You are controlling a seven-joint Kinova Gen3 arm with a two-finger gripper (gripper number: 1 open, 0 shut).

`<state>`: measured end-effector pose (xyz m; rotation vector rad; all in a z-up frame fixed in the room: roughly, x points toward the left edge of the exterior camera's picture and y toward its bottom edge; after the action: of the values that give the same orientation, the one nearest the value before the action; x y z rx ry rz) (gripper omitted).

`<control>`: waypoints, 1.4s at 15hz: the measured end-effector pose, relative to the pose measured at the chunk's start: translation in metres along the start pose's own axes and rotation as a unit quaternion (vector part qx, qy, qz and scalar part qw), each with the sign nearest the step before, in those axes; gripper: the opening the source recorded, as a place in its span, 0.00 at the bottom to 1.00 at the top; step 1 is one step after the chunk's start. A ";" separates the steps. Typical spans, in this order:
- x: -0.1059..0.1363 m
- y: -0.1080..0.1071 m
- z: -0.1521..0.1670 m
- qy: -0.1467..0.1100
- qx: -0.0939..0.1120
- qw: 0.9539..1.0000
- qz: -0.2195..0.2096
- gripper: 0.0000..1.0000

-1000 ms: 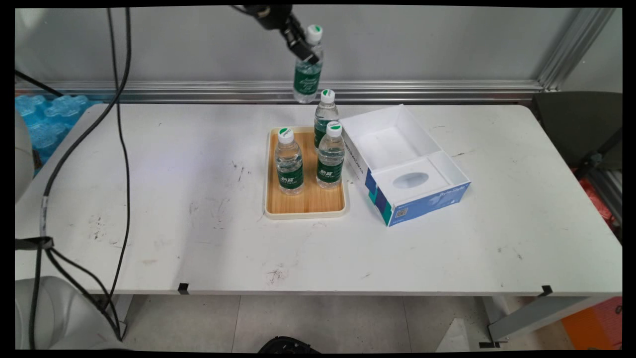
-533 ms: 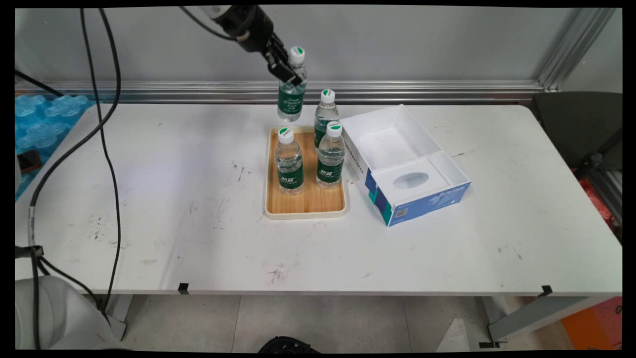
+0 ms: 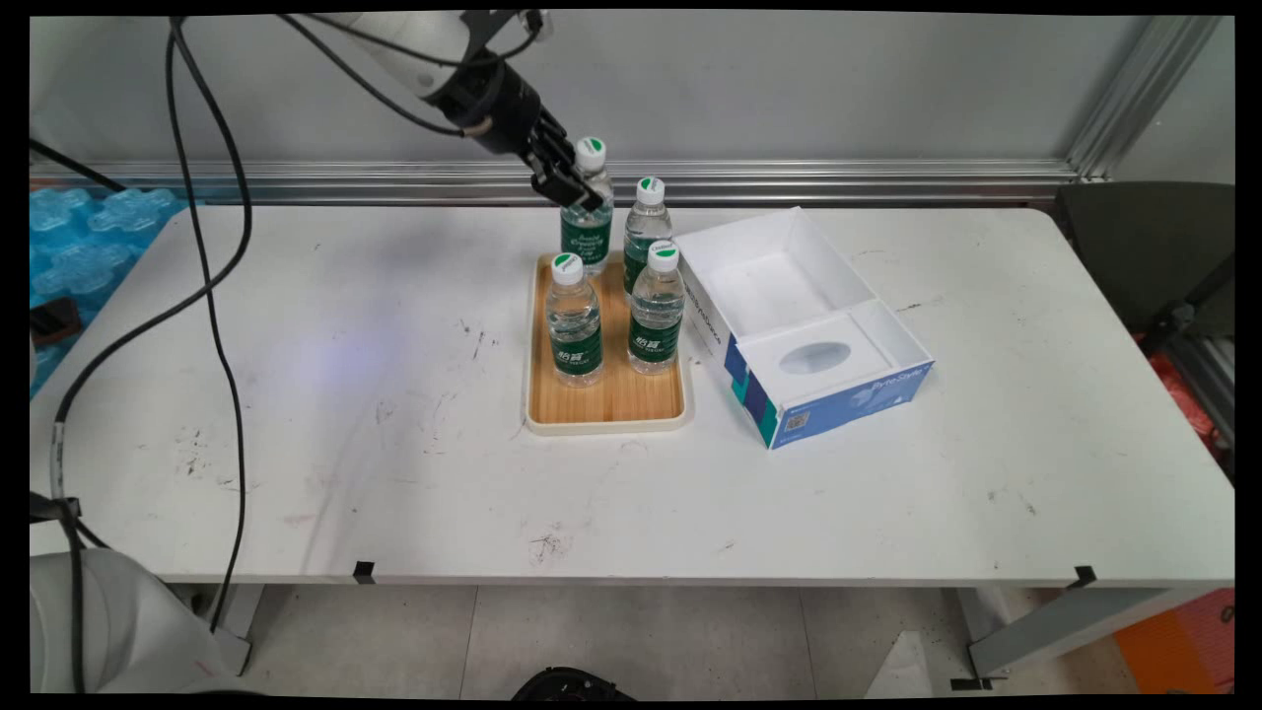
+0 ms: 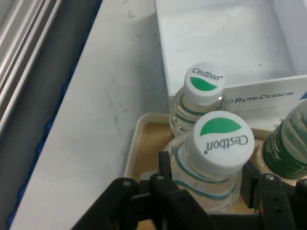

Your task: Place the picked object on the tray

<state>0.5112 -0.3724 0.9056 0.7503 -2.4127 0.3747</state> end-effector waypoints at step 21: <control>-0.054 0.000 0.042 0.024 -0.017 0.999 -0.026 0.00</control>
<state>0.5287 -0.3667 0.8394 0.7787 -2.3450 0.3258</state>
